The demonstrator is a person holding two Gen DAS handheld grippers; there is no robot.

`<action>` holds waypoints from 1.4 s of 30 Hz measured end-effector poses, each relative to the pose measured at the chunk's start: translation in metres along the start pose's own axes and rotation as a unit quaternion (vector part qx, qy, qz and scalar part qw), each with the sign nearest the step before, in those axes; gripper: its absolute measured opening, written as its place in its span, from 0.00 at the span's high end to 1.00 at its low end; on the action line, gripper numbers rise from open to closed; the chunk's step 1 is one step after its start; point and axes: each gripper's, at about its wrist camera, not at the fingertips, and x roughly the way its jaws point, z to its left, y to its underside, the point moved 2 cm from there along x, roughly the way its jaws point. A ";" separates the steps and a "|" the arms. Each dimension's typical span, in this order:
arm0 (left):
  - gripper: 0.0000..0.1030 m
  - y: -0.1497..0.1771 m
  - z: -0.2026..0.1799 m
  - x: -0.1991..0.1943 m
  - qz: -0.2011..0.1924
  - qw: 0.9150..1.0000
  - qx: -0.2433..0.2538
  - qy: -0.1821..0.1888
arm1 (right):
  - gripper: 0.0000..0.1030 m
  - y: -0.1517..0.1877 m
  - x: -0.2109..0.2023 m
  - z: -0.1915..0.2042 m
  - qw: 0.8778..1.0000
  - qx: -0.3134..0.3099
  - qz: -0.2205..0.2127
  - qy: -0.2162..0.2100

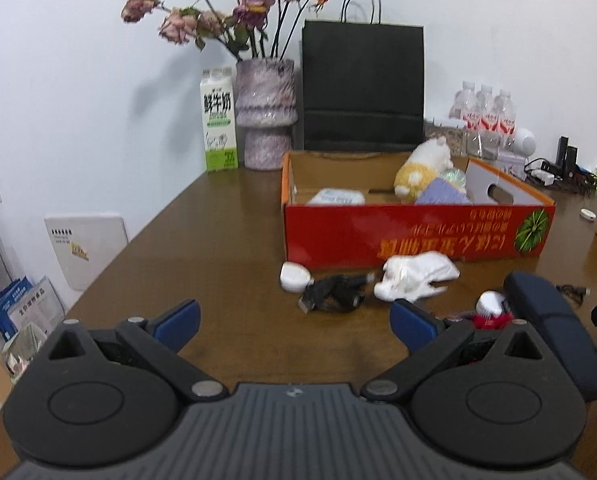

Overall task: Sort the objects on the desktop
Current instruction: 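Lift both open tools out of the box back toward the table items, then close the left tool on the black cable while the right tool grips the cable's USB plug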

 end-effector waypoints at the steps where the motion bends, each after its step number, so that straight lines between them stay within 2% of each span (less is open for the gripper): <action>1: 0.00 0.002 0.001 0.001 0.003 1.000 -0.003 -0.001 | 0.01 0.001 0.001 -0.002 1.000 0.005 0.002 0.002; 9: 0.00 0.002 0.006 0.005 0.008 1.000 -0.007 -0.006 | 0.03 -0.012 0.022 -0.006 1.000 0.001 0.018 0.000; 17: 0.00 0.001 0.007 0.010 0.013 1.000 -0.009 -0.006 | 0.20 -0.024 0.057 -0.007 0.997 0.018 0.053 -0.049; 24: 0.00 0.002 0.006 0.018 0.021 1.000 -0.011 -0.004 | 0.20 -0.022 0.060 -0.005 0.997 0.017 0.038 -0.061; 27: 0.00 0.002 0.004 0.021 0.025 1.000 -0.009 -0.002 | 0.32 -0.023 0.057 -0.002 0.997 0.010 0.032 -0.073; 31: 0.00 0.002 0.002 0.022 0.026 1.000 -0.006 -0.002 | 0.69 -0.022 0.051 0.003 0.996 0.001 0.022 -0.087; 42: 0.00 -0.001 0.003 0.027 0.032 0.999 -0.010 0.001 | 0.75 -0.021 0.047 0.000 0.996 0.020 0.015 -0.083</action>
